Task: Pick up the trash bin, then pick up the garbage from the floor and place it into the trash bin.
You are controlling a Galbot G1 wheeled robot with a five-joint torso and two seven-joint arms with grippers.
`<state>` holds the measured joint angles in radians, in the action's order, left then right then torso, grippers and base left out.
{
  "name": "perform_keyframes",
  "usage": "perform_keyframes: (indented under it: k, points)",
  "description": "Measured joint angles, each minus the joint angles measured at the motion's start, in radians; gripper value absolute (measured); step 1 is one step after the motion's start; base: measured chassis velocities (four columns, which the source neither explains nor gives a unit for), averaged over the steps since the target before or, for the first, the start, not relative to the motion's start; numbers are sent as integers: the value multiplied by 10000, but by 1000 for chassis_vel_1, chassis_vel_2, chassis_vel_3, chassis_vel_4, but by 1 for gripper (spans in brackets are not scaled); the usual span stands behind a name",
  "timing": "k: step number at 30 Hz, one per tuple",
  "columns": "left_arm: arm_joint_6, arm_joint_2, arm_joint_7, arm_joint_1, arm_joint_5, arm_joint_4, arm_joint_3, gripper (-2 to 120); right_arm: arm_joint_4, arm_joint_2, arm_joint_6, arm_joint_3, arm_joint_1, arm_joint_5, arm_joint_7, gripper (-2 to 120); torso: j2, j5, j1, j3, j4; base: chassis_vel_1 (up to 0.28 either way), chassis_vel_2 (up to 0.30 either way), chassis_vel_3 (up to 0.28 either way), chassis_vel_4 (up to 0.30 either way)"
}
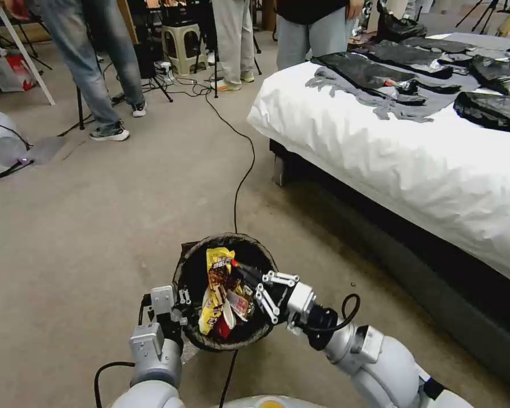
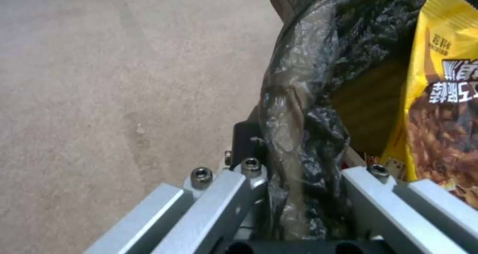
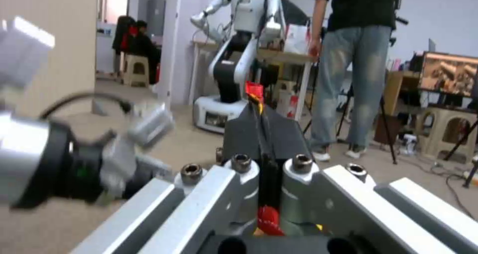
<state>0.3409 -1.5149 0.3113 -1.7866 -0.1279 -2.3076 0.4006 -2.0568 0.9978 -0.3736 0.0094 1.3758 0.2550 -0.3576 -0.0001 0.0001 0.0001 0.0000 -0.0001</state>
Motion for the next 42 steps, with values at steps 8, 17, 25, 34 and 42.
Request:
perform_keyframes:
  k: [8,17,25,34,42]
  points:
    - [30,36,3,19,-123,-93,48,0,857,190,-260,1,36,-121,-145,0,0,-1,-1,0,1,0,0,0,0]
    - [44,15,9,70,-154,-103,51,0,1148,267,-304,94,51,-266,-303,24,0,-1,-1,0,1,0,0,0,0]
    - [46,11,12,81,-154,-100,61,0,1050,249,-337,197,80,-289,-303,52,0,-1,-1,0,1,0,0,0,0]
    - [47,-3,17,76,-133,-69,67,0,868,250,-365,272,105,-289,-282,84,0,-1,-1,0,0,0,0,0,0]
    - [47,-2,19,76,-117,28,88,0,174,247,-365,426,-30,-260,58,100,0,-1,-1,0,0,0,0,0,0]
